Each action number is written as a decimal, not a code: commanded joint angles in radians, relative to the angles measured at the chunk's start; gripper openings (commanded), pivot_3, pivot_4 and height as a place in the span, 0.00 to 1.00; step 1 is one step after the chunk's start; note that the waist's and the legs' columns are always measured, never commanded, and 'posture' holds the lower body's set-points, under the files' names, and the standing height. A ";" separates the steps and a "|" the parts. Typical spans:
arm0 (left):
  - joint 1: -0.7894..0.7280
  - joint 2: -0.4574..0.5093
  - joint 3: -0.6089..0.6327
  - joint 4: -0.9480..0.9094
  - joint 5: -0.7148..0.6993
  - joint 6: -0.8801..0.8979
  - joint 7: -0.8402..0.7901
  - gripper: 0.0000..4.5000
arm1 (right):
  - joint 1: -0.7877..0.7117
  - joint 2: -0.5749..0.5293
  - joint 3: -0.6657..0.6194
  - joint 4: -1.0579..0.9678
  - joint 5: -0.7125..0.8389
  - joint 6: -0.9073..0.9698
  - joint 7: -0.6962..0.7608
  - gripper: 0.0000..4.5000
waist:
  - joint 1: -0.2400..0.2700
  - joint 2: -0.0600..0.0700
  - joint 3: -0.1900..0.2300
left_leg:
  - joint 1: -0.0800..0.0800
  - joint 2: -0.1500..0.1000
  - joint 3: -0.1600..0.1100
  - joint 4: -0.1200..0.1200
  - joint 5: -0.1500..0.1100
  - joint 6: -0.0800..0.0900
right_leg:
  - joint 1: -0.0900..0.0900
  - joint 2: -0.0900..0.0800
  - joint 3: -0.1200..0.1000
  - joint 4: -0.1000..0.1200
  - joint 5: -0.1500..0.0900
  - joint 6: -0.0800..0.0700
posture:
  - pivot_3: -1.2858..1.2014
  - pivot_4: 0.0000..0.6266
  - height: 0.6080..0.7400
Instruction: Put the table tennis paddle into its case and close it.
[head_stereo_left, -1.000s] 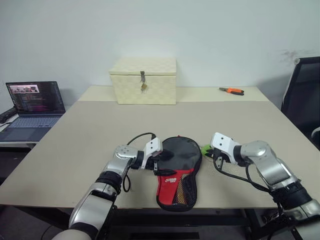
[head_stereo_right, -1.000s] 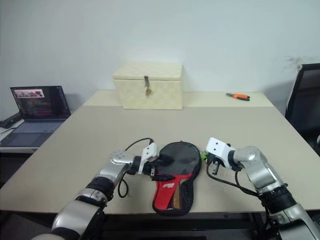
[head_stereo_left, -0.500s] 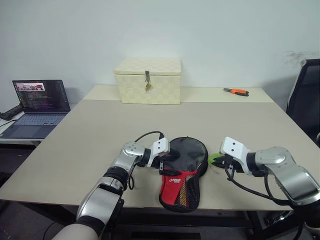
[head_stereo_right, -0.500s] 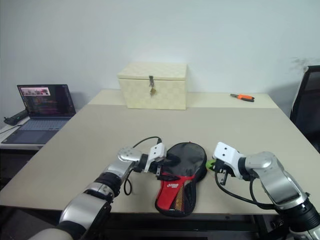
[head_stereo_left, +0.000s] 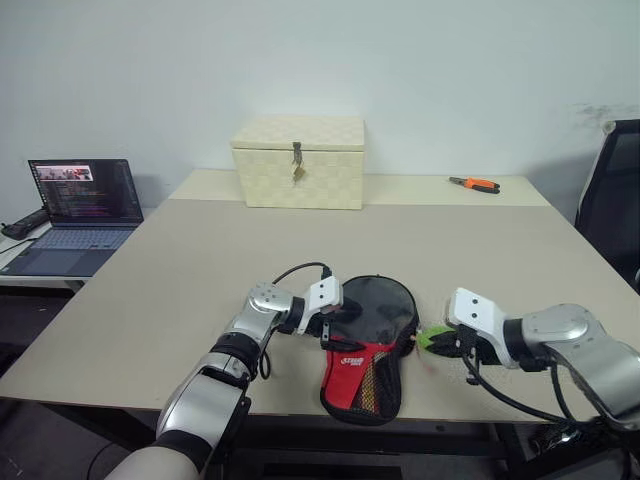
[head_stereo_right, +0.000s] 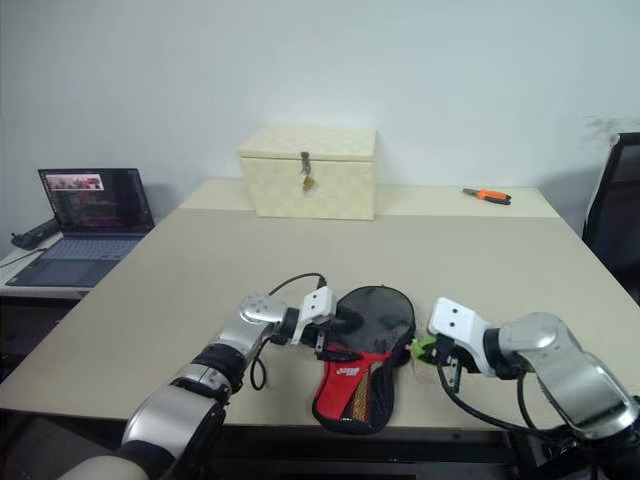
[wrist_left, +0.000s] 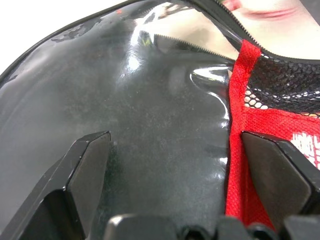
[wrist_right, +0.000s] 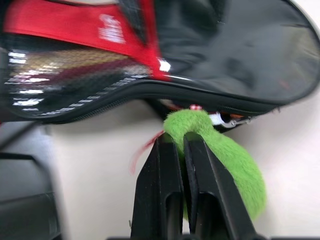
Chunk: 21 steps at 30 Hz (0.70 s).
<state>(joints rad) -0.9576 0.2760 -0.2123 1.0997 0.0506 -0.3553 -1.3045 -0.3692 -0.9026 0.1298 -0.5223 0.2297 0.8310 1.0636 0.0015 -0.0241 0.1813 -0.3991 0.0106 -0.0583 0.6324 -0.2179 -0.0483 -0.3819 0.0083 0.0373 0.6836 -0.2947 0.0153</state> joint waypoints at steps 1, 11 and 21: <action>0.028 -0.018 -0.056 0.047 0.074 0.014 0.027 1.00 | 0.039 -0.034 -0.037 -0.140 0.114 0.037 0.052 0.01 | 0.000 0.000 0.000 | 0.001 0.000 -0.001 0.000 0.000 0.000 | 0.002 0.000 -0.001 -0.002 0.000 0.000 | 0.52 0.24 1.00; 0.003 -0.050 -0.052 0.072 0.082 0.026 0.063 1.00 | 0.187 -0.062 -0.073 -0.330 0.287 0.142 0.011 0.01 | 0.002 0.000 -0.001 | 0.001 0.000 0.000 0.002 -0.001 0.001 | 0.005 -0.001 -0.001 -0.004 0.002 0.003 | 0.52 0.24 1.00; -0.057 -0.110 -0.045 0.120 0.108 0.032 0.142 1.00 | 0.304 -0.034 -0.091 -0.518 0.472 0.243 -0.108 0.01 | 0.016 -0.001 -0.001 | 0.000 -0.001 -0.003 0.007 -0.001 0.002 | 0.009 -0.005 -0.003 -0.006 0.002 0.008 | 0.52 0.24 1.00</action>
<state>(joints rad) -1.0194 0.2007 -0.2137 1.1824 0.1006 -0.3354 -1.2344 -0.0681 -0.9509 0.0327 -0.9644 0.6169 1.0631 0.9593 0.0178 -0.0248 0.1803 -0.3991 0.0101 -0.0613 0.6407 -0.2196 -0.0456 -0.3727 0.0022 0.0341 0.6775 -0.2926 0.0241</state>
